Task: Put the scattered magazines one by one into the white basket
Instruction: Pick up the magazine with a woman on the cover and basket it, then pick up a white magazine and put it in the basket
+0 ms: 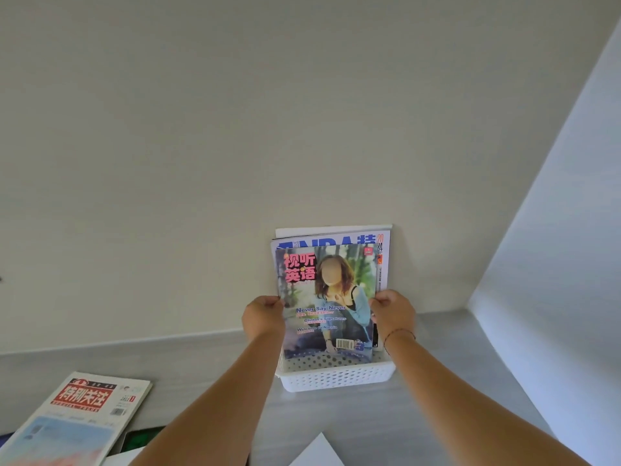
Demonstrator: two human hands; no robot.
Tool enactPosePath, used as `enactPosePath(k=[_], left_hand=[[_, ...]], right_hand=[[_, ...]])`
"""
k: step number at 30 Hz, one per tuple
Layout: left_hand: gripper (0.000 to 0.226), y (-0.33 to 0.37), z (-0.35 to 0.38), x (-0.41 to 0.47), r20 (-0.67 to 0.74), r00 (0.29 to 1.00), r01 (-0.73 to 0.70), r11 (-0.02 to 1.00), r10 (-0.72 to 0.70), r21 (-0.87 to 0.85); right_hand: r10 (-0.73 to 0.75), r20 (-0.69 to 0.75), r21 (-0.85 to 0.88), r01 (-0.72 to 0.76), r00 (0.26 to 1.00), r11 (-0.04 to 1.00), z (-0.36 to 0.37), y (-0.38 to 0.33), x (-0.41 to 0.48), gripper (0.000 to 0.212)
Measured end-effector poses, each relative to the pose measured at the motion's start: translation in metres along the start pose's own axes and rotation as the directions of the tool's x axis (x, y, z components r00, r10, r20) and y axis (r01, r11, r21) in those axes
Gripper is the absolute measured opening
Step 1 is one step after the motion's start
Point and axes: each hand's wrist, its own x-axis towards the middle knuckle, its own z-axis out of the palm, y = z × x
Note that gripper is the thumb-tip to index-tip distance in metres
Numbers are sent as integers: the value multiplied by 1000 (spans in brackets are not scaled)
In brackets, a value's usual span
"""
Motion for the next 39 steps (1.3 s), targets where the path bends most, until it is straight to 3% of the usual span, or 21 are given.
enactPosePath(k=[6,12,16,18,22,26,32,39], left_hand=[[25,-4,3,5,79,997,7,999,-10,33],[19,-6,-7,-6,180,983,39,999,-38,-2],[31,-14,-25,-25,125,992,4,1000,-2,-18],[22,-25,-38,-39,87,996,0,998,6,-70],[32,-61,-65,-77,-31,999,6,997,-9,-73],[31,-104,-92,-123,-75,991,108,993,-112,-57],[28,-157,-123,-186,-115,960,259,966,-256,19],[23,-197,-137,-252,55,876,472,876,-479,101]], right_hand=[[36,-60,-112,-42,998,993,5,-1,-1,11],[51,47,-138,-44,998,989,7,10,-12,19],[-10,0,-106,10,1000,994,1,17,-38,20],[-55,-35,-114,51,998,992,-4,22,-58,17],[-104,-2,-99,103,995,990,-14,41,-107,16],[-38,81,-106,46,996,993,-25,70,-153,16],[208,282,-373,-93,937,923,-43,117,-206,30],[243,313,-503,-57,918,862,-58,135,-262,24]])
